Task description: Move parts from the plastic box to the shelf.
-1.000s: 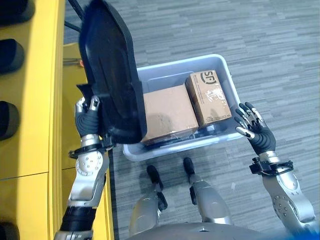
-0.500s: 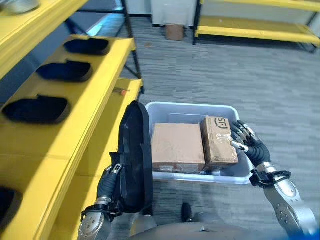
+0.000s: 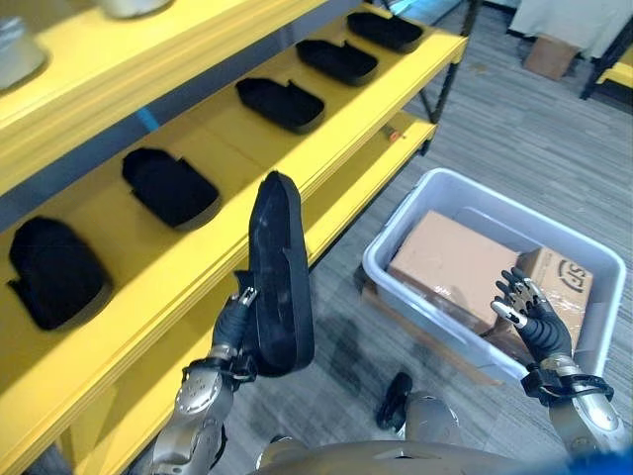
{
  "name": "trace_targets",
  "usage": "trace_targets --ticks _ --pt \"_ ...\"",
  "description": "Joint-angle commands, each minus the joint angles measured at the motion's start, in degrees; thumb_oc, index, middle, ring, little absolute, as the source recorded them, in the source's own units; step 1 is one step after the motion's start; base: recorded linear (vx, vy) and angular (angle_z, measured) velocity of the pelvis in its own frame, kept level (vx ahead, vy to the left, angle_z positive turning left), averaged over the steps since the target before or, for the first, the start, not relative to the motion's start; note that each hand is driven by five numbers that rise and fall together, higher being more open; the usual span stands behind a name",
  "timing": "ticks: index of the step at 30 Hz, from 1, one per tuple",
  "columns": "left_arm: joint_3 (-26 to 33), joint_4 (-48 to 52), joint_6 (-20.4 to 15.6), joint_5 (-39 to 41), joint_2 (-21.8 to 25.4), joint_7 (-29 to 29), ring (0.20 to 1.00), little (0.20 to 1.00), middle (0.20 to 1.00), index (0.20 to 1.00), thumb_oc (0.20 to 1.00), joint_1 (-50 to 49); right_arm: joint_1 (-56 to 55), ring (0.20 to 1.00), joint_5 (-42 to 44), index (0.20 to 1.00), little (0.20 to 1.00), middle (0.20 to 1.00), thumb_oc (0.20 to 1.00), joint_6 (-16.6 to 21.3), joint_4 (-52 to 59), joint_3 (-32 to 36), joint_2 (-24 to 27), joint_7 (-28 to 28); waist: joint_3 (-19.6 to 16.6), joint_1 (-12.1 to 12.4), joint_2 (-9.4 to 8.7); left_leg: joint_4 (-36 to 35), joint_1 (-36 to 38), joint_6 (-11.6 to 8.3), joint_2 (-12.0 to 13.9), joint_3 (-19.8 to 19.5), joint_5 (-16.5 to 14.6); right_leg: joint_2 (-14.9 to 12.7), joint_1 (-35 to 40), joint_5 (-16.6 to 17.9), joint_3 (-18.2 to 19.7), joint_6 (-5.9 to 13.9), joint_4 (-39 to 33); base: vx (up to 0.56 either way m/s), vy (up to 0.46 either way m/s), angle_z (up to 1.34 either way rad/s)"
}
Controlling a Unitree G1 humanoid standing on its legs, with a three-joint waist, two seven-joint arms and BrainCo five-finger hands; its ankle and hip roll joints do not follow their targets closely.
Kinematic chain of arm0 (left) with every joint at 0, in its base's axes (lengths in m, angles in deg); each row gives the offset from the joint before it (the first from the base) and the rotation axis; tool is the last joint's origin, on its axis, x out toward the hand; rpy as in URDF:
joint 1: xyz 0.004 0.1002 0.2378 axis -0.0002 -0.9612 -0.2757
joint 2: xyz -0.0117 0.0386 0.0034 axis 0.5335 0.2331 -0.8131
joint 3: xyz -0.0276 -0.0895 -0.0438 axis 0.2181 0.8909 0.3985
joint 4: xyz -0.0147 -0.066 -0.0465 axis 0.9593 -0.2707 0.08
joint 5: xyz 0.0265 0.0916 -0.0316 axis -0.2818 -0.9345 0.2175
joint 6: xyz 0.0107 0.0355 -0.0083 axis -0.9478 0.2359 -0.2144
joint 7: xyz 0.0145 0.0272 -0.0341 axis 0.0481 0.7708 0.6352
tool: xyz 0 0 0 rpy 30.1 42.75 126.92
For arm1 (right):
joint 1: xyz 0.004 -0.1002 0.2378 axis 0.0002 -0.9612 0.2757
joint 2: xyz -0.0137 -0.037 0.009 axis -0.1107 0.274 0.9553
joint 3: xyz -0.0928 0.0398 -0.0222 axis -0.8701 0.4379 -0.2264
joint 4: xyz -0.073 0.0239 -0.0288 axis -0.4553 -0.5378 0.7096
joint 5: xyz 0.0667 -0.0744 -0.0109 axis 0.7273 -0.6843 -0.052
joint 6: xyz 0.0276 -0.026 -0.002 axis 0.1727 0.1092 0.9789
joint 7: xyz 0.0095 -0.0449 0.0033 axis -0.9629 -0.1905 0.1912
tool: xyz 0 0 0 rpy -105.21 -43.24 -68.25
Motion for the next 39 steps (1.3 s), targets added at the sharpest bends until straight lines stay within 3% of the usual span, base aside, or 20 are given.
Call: trace_targets --ticks 1,5,7,10,11,13,14,15,16,17,18,21,25,26,30,33,35,36,38,39 --pt "6.1 7.7 -3.4 -1.4 3.3 -0.6 0.2 0.2 0.2 0.2 0.2 -4.4 2.3 1.0 0.2 1.0 1.0 1.0 1.0 2.4 1.5 0.8 0.2 0.1 0.2 0.8 -1.46 -0.8 -1.8 0.82 2.1 -0.5 3.5 1.3 4.1 -1.4 3.4 5.51 -2.5 -0.07 0.195 0.26" --pt "7.4 7.5 -3.4 -1.6 3.3 -0.2 0.2 0.2 0.2 0.2 0.2 -5.2 2.7 1.0 0.0 1.0 1.0 1.0 1.0 1.8 1.3 -0.2 -0.1 -0.4 1.1 2.5 -2.74 -0.7 -2.7 1.89 0.1 -1.8 2.0 -0.4 5.1 1.2 2.3 7.27 -4.0 -0.07 0.206 0.26" --pt "9.0 7.8 -3.4 -2.1 3.9 0.0 0.2 0.2 0.2 0.2 0.2 -6.2 3.8 1.0 -0.5 1.0 1.0 1.0 1.0 1.3 0.8 -1.5 -0.5 -0.8 2.2 4.5 -4.56 2.0 -5.5 3.57 -2.7 -4.2 -0.3 -2.5 6.4 4.8 1.3 9.49 -6.0 -0.1 0.287 0.37" --pt "9.9 7.7 -3.5 -2.7 4.9 0.4 0.2 0.2 0.2 0.2 0.2 -6.2 5.1 1.0 -0.9 1.0 1.0 1.0 1.0 1.3 0.2 -2.7 -1.8 -0.4 3.2 6.0 -5.79 6.0 -8.4 5.26 -5.9 -7.3 -2.9 -4.8 7.7 9.0 1.4 11.71 -7.7 -0.09 0.405 1.11" --pt "10.4 7.6 -3.7 -3.7 5.7 0.5 0.2 0.2 0.2 0.2 0.2 -6.0 5.6 1.0 -0.8 1.0 1.0 1.0 1.0 0.8 -0.9 -3.7 -3.0 -0.7 3.1 6.5 -5.93 6.1 -8.7 6.51 -8.4 -8.9 -3.6 -5.9 8.3 12.3 3.3 13.1 -9.4 -0.04 0.586 0.98" --pt "11.1 7.8 -4.1 -4.7 6.9 0.2 0.2 0.2 0.2 0.2 0.2 -5.8 6.0 1.0 1.2 1.0 1.0 1.0 1.0 0.1 -2.4 -5.2 -4.9 -1.5 1.6 5.9 -5.29 2.2 -7.2 7.35 -9.6 -9.8 -2.3 -5.3 7.2 14.6 8.0 13.49 -10.0 0.01 0.481 0.49" --pt "11.0 7.8 -4.3 -4.9 7.3 0.5 0.2 0.2 0.2 0.2 0.2 -5.6 6.3 1.0 1.6 1.0 1.0 1.0 1.0 0.0 -2.7 -5.9 -5.1 -1.8 1.4 5.1 -4.76 0.6 -6.5 7.86 -9.8 -10.7 -1.6 -3.6 5.8 13.6 11.9 13.08 -8.4 0.06 0.41 0.48" --pt "10.6 7.2 -4.6 -5.1 7.5 0.5 0.2 0.2 0.2 0.2 0.2 -4.7 6.7 1.0 2.3 1.0 1.0 1.0 1.0 -0.1 -2.7 -6.3 -5.0 -2.4 1.2 4.2 -3.92 -2.2 -4.9 8.49 -10.1 -11.2 0.1 2.3 1.8 8.0 19.0 11.1 -2.2 0.06 0.425 0.39" --pt "10.1 6.9 -4.5 -5.3 7.3 0.5 0.2 0.2 0.2 0.2 0.2 -4.2 6.6 1.0 2.6 1.0 1.0 1.0 1.0 0.0 -2.7 -6.3 -4.8 -2.6 1.0 3.6 -3.79 -2.5 -4.4 8.83 -10.5 -11.9 0.5 5.4 1.4 5.3 20.5 10.23 0.1 -0.02 0.307 0.2" --pt "10.0 6.9 -4.5 -5.3 7.2 0.5 0.2 0.2 0.2 0.2 0.2 -4.1 6.6 1.0 2.7 1.0 1.0 1.0 1.0 0.0 -2.6 -6.3 -4.8 -2.6 1.1 3.6 -3.94 -2.5 -4.9 9.02 -10.6 -11.3 1.5 5.2 1.0 5.9 19.9 9.33 0.1 -0.02 0.19 0.06" --pt "8.0 5.9 -4.2 -5.5 7.0 0.1 0.2 0.2 0.2 0.2 0.2 -2.7 5.7 1.0 2.9 1.0 1.0 1.0 1.0 0.4 -2.5 -4.8 -4.6 -2.9 0.5 1.8 -4.27 -2.5 -5.1 9.05 -11.4 -13.1 2.1 11.6 0.0 1.8 24.1 7.61 2.8 -0.02 0.121 0.27" --pt "6.1 4.5 -4.2 -5.7 6.5 -0.8 0.2 0.2 0.2 0.2 0.2 -1.8 3.4 1.0 3.5 1.0 1.0 1.0 1.0 0.8 -2.7 -3.1 -4.5 -3.1 -0.9 -0.2 -5.6 -2.5 -5.1 8.5 -12.7 -15.7 2.5 17.6 1.5 -1.5 28.6 5.79 -0.3 0.03 0.072 1.0" --pt "6.5 4.7 -4.4 -5.4 6.1 -1.1 0.2 0.2 0.2 0.2 0.2 -2.7 2.7 1.0 3.2 1.0 1.0 1.0 1.0 0.3 -3.0 -2.9 -3.9 -3.5 -2.8 0.4 -7.12 -2.5 -5.8 8.18 -13.2 -16.4 2.9 18.8 4.6 -1.2 31.5 5.24 -7.9 -0.02 -0.039 0.65" --pt "6.7 4.4 -4.4 -4.9 5.3 -0.6 0.2 0.2 0.2 0.2 0.2 -3.3 3.4 1.0 3.3 1.0 1.0 1.0 1.0 0.2 -3.2 -3.6 -3.6 -3.4 -3.1 1.2 -7.3 -2.5 -5.5 8.1 -13.3 -16.5 3.0 19.4 6.3 -1.0 34.0 5.01 -9.9 -0.01 -0.063 -0.33" --pt "7.5 4.8 -4.0 -3.7 3.6 -0.8 0.2 0.2 0.2 0.2 0.2 -6.6 2.9 1.0 3.2 1.0 1.0 1.0 1.0 -0.4 -2.4 -3.5 -2.4 -4.1 -4.1 2.7 -7.27 -1.8 -4.9 8.29 -13.7 -16.8 2.5 18.8 8.6 -1.0 33.0 4.48 -12.4 0.0 -0.051 0.04" --pt "7.9 4.4 -3.8 -3.6 3.0 -0.8 0.2 0.2 0.2 0.2 0.2 -6.8 2.5 1.0 3.3 1.0 1.0 1.0 1.0 -0.7 -2.4 -2.9 -1.2 -4.0 -2.2 3.4 -7.61 6.7 -8.3 7.29 -14.8 -17.9 1.1 18.0 9.5 -1.4 32.1 3.28 -13.2 -0.08 -0.05 0.3" --pt "7.8 4.2 -3.9 -3.5 2.7 -0.6 0.2 0.2 0.2 0.2 0.2 -6.1 2.5 1.0 2.9 1.0 1.0 1.0 1.0 -0.8 -2.5 -2.3 0.4 -4.0 -0.1 4.2 -7.8 14.0 -11.5 5.21 -15.6 -19.6 0.7 17.5 9.6 -1.3 31.7 2.4 -13.2 -0.17 -0.014 0.56" --pt "7.8 4.2 -4.0 -3.4 2.6 -0.5 0.2 0.2 0.2 0.2 0.2 -5.6 2.5 1.0 3.0 1.0 1.0 1.0 1.0 -0.8 -2.4 -1.9 0.6 -3.9 0.5 4.1 -7.9 15.5 -12.2 4.8 -14.8 -19.5 0.2 17.1 9.6 -1.2 31.4 2.31 -13.2 -0.15 0.02 0.52" --pt "8.1 4.7 -3.8 -2.9 2.4 0.0 0.2 0.2 0.2 0.2 0.2 -5.5 2.7 1.0 3.1 1.0 1.0 1.0 1.0 -0.8 -2.5 -1.5 0.5 -3.3 0.5 3.8 -8.76 14.9 -10.8 5.63 -9.3 -18.2 -1.8 15.2 9.3 -1.2 31.3 2.74 -12.3 -0.06 0.072 0.31" --pt "8.2 5.3 -3.8 -2.9 2.1 0.4 0.2 0.2 0.2 0.2 0.2 -6.0 2.4 1.0 3.3 1.0 1.0 1.0 1.0 -1.0 -2.6 -1.6 0.5 -3.2 -0.4 3.9 -8.64 11.6 -9.3 5.56 -4.7 -19.8 0.2 14.5 8.9 -1.9 31.9 2.82 -11.5 0.02 0.123 0.09"
